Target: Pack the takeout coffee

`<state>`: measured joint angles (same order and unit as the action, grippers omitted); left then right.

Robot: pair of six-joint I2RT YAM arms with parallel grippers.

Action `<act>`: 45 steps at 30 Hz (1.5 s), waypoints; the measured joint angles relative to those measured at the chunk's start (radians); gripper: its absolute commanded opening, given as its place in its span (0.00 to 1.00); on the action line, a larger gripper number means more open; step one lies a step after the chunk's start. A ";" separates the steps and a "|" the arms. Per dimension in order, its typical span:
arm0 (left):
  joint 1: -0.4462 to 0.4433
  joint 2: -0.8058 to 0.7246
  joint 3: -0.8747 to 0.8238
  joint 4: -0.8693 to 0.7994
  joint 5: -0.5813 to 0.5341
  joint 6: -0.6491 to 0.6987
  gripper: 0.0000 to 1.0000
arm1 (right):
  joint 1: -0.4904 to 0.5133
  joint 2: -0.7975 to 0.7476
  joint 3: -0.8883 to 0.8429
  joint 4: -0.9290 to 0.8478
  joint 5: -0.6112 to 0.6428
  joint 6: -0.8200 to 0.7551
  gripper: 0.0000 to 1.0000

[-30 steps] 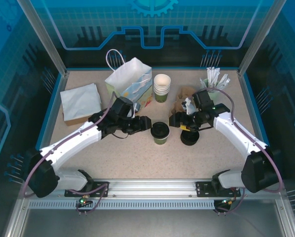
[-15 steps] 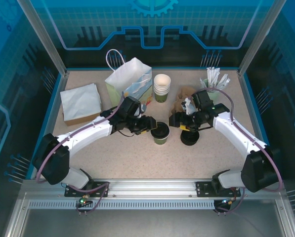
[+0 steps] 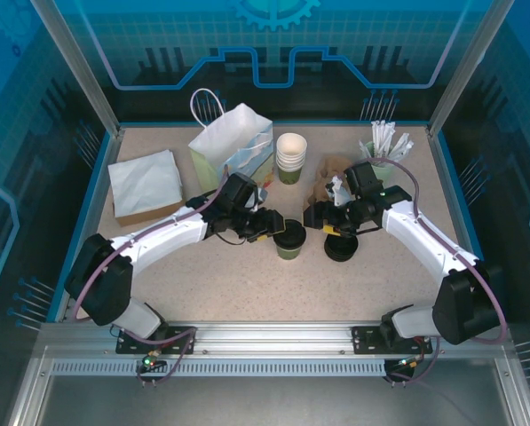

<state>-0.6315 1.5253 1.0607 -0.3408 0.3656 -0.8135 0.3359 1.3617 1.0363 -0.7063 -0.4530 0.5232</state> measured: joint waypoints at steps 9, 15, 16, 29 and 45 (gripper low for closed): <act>-0.011 0.011 0.031 -0.008 0.005 0.007 0.54 | 0.000 0.000 0.000 0.000 0.000 0.000 0.78; -0.013 0.011 0.047 -0.062 -0.037 0.025 0.55 | 0.003 0.008 0.001 -0.010 0.006 -0.006 0.72; -0.013 0.011 0.047 -0.067 -0.039 0.027 0.55 | 0.007 0.017 0.005 -0.015 0.009 -0.008 0.72; -0.013 0.013 0.047 -0.072 -0.039 0.029 0.54 | 0.065 0.096 0.048 -0.037 0.059 -0.006 0.64; -0.013 0.061 0.047 -0.073 -0.047 0.037 0.48 | 0.076 0.134 0.055 -0.046 0.087 -0.007 0.58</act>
<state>-0.6445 1.5867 1.1080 -0.4137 0.3183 -0.7761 0.4122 1.4956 1.0908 -0.7521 -0.3660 0.5163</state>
